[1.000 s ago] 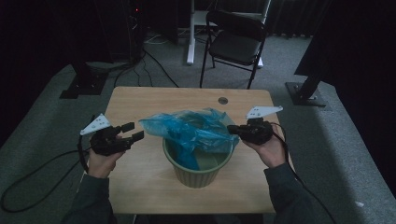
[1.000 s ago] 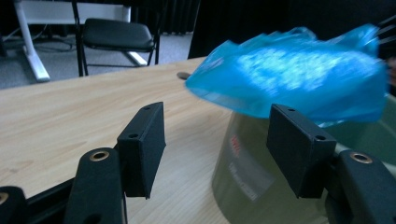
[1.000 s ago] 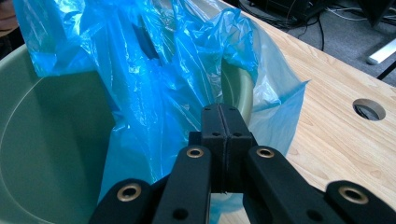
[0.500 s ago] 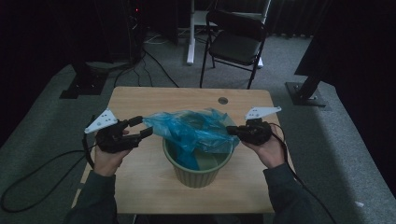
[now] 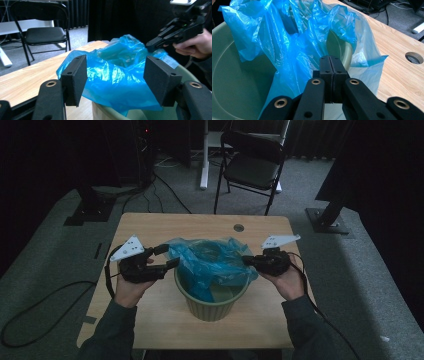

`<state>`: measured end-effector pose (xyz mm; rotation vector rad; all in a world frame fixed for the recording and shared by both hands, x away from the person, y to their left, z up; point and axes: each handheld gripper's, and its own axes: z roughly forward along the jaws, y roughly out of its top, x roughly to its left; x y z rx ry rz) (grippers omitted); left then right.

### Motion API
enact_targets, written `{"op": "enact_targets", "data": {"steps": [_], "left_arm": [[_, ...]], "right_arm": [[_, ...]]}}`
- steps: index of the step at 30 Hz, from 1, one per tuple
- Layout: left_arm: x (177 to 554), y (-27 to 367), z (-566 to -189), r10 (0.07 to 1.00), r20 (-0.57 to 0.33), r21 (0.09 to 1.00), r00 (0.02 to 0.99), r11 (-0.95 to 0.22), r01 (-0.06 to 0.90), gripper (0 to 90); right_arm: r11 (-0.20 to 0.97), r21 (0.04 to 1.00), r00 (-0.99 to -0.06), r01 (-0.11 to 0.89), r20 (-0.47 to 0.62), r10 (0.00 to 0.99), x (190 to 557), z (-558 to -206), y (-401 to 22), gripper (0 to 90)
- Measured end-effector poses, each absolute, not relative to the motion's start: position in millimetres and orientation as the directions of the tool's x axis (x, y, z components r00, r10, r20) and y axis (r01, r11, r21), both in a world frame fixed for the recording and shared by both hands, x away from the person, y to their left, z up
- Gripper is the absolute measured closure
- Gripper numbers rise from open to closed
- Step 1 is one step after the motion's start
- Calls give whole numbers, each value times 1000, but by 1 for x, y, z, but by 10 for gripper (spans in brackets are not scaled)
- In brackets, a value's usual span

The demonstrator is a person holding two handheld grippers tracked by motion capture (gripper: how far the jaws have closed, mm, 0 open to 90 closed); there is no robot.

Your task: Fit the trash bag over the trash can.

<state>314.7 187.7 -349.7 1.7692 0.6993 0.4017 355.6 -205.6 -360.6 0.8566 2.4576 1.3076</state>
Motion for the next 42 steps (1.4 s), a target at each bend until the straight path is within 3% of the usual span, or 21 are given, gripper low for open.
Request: {"op": "enact_targets", "data": {"steps": [2,3,5,8,12,18,24,33,42], "left_arm": [[315,188,-353,653,-71,943,754,-203,264,507],[317,189,-357,667,-67,934,742,-220,282,626],[318,190,-359,671,-75,931,738,-218,293,717],[322,193,-365,695,-76,917,715,-233,323,774],[326,199,-370,716,-94,906,691,-226,358,769],[319,204,-360,708,-91,924,701,-203,324,634],[315,204,-343,695,-56,939,717,-208,275,567],[314,204,-323,692,-30,954,721,-196,228,548],[335,182,-312,680,15,931,733,-276,238,531]], "right_arm": [[431,816,-804,385,67,591,355,-360,-207,899],[426,818,-800,387,68,596,354,-360,-209,899],[421,820,-795,389,67,603,354,-359,-212,900],[413,822,-787,392,68,613,353,-359,-215,900],[387,830,-773,401,80,630,353,-356,-222,900],[394,832,-780,391,72,622,353,-355,-219,900],[401,832,-788,384,70,611,354,-354,-213,900],[403,831,-790,384,69,609,354,-353,-213,899],[405,831,-794,381,70,604,354,-355,-210,898]]}}
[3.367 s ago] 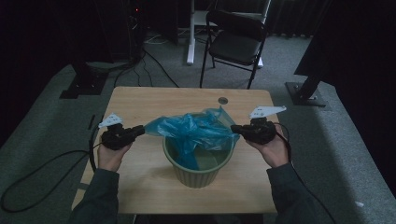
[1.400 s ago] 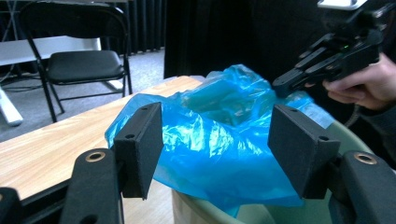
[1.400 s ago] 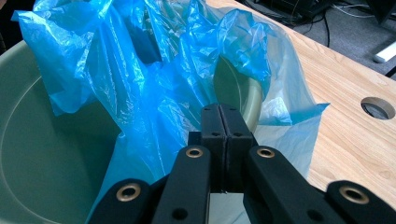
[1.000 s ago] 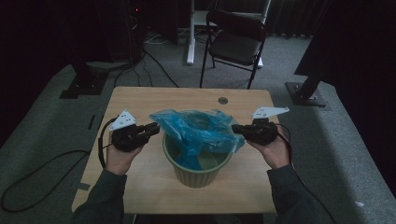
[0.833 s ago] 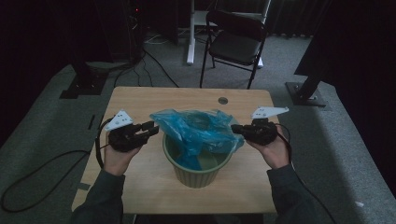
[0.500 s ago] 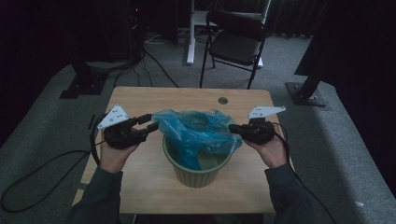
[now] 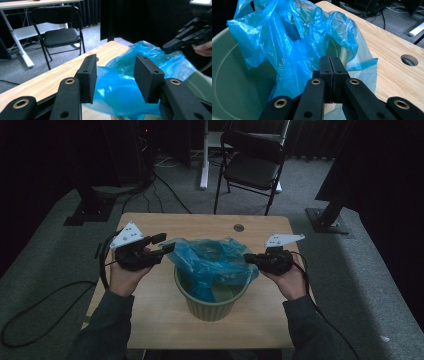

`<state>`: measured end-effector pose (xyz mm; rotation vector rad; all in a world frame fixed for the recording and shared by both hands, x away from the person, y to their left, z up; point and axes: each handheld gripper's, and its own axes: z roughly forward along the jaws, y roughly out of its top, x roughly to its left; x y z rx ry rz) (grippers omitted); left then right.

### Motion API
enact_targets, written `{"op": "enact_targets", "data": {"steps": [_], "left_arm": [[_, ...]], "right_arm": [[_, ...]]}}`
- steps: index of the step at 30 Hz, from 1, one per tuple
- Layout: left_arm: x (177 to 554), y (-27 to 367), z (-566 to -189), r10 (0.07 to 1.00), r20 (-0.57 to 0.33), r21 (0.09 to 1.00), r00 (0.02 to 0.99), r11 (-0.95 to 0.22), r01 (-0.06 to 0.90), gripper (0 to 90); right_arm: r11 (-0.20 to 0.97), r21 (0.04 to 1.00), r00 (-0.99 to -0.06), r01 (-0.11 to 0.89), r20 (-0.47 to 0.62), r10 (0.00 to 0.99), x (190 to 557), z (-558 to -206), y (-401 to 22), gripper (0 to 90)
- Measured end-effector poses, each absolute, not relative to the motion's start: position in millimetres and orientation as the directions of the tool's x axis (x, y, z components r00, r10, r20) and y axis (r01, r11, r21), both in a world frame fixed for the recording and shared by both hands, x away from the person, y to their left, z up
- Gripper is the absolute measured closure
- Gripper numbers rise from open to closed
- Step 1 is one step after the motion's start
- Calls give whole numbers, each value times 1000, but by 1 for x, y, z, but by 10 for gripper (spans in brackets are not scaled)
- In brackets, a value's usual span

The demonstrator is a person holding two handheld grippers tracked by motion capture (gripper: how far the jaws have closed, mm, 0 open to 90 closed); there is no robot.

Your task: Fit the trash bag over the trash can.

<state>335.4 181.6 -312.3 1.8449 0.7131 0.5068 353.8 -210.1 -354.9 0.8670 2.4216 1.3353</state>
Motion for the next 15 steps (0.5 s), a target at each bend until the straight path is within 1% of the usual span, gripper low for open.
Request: {"op": "enact_targets", "data": {"steps": [7,10,13,15], "left_arm": [[356,154,-313,666,57,900,744,-357,251,488],[359,151,-314,665,57,892,745,-368,261,476],[377,143,-328,676,55,852,735,-416,319,477],[380,143,-331,677,50,844,735,-422,331,480]], "right_arm": [[414,826,-798,382,68,599,354,-356,-209,895],[414,827,-798,381,68,599,354,-356,-209,895],[412,828,-797,380,68,600,354,-356,-211,895],[410,829,-796,381,68,601,354,-356,-211,895]]}}
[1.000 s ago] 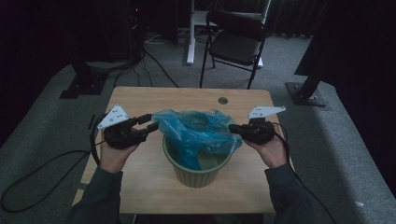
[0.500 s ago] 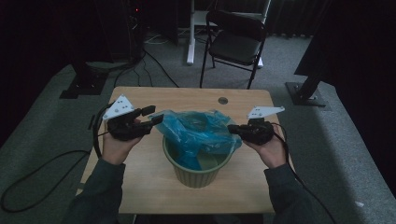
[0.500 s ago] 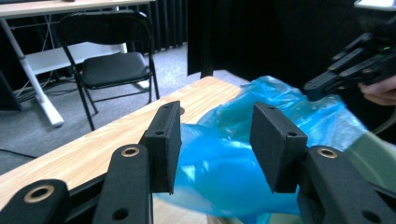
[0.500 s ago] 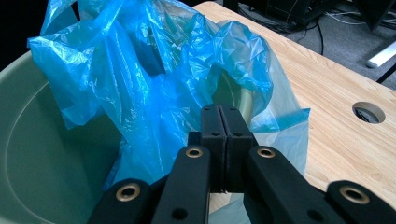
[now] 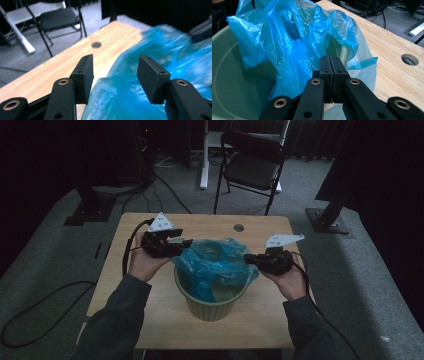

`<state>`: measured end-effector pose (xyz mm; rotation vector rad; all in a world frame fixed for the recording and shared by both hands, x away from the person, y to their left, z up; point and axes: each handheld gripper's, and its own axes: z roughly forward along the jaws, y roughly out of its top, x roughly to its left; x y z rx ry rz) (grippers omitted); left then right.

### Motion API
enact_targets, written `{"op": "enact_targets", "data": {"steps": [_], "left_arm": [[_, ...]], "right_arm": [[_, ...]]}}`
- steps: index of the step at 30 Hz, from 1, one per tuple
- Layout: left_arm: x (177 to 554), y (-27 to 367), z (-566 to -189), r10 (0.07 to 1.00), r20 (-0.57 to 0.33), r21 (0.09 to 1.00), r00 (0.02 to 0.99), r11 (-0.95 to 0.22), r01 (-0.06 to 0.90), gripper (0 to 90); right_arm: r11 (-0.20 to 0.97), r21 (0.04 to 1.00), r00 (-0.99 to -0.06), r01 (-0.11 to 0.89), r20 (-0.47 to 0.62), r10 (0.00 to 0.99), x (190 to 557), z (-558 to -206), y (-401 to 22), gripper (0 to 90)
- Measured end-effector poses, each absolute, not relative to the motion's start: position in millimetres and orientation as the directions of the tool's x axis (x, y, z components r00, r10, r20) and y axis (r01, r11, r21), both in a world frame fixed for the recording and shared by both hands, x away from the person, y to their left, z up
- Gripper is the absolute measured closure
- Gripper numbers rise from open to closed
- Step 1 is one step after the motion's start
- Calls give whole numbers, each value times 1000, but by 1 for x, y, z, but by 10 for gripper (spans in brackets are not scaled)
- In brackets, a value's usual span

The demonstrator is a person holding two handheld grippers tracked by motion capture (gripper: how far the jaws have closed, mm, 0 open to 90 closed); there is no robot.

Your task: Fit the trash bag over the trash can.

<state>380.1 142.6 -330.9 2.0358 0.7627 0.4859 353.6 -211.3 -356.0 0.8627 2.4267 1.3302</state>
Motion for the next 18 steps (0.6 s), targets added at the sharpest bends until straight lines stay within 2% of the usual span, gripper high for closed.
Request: {"op": "enact_targets", "data": {"steps": [2,3,4,8,10,14,15,16,18], "left_arm": [[380,143,-331,677,50,844,735,-422,331,485],[388,143,-340,693,30,826,720,-423,373,485],[392,143,-345,694,8,822,720,-414,390,528],[398,143,-352,686,-27,812,727,-409,416,580],[400,142,-357,674,-44,804,738,-414,426,655],[401,142,-360,664,-59,802,746,-413,431,699],[401,141,-360,661,-61,801,748,-414,432,699],[401,140,-360,660,-59,800,749,-417,431,720],[401,140,-360,659,-59,799,750,-419,431,734]], "right_arm": [[409,828,-794,383,69,603,354,-356,-212,895],[409,828,-794,383,69,603,354,-356,-212,895],[405,828,-785,388,67,616,355,-357,-215,895],[401,828,-774,392,61,630,357,-357,-217,895],[399,826,-765,399,59,642,359,-358,-219,895],[396,826,-765,402,65,641,360,-359,-220,885],[392,828,-767,401,70,638,359,-358,-220,859],[377,842,-766,385,64,639,356,-355,-219,791],[370,848,-767,378,64,638,354,-353,-219,772]]}}
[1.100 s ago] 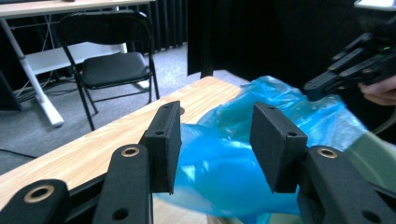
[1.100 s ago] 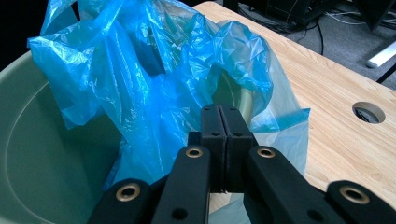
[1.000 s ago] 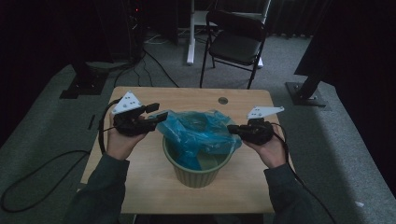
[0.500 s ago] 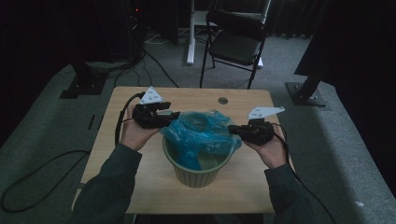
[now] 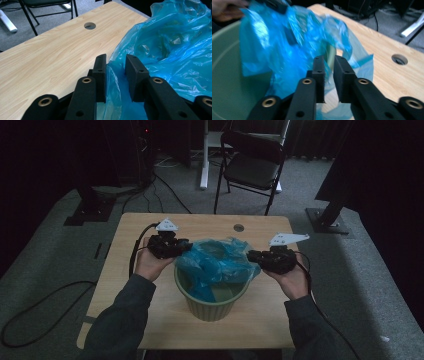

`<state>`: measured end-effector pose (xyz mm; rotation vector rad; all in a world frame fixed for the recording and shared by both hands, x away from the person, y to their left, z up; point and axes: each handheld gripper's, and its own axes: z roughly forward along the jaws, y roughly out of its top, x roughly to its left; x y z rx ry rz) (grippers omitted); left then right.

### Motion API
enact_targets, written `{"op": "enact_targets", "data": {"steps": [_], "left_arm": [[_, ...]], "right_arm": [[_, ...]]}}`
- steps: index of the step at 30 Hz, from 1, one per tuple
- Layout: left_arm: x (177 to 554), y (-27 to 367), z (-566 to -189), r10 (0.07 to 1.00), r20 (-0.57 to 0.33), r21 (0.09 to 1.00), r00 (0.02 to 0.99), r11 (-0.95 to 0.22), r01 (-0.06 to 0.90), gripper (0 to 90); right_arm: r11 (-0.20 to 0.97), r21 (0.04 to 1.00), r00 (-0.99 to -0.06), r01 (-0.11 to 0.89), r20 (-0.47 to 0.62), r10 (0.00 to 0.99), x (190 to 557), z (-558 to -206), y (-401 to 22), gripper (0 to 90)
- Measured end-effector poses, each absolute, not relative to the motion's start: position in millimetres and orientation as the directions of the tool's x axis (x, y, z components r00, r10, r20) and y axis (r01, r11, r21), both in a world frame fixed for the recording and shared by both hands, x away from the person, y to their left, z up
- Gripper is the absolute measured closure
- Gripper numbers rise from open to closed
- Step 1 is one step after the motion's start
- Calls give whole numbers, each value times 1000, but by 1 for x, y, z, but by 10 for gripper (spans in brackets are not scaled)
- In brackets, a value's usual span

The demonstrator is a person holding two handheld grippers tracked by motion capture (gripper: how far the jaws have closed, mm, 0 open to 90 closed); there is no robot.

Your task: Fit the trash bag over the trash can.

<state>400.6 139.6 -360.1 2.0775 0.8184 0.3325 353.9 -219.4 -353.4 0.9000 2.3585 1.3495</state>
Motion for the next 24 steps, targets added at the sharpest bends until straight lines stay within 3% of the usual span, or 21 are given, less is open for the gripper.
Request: {"op": "enact_targets", "data": {"steps": [8,15,21,22,24], "left_arm": [[402,138,-361,654,-59,798,754,-422,429,773],[402,137,-361,653,-76,809,753,-401,429,802],[402,141,-361,657,-103,824,747,-365,434,837],[402,143,-360,665,-110,828,739,-350,439,840],[403,147,-361,667,-125,829,734,-336,447,841]], "right_arm": [[351,875,-807,334,73,587,343,-342,-215,717],[431,838,-826,334,40,562,340,-354,-199,647],[469,814,-828,344,28,559,340,-359,-197,763],[479,807,-832,346,29,554,338,-360,-199,861],[484,806,-834,341,23,551,336,-360,-201,897]]}}
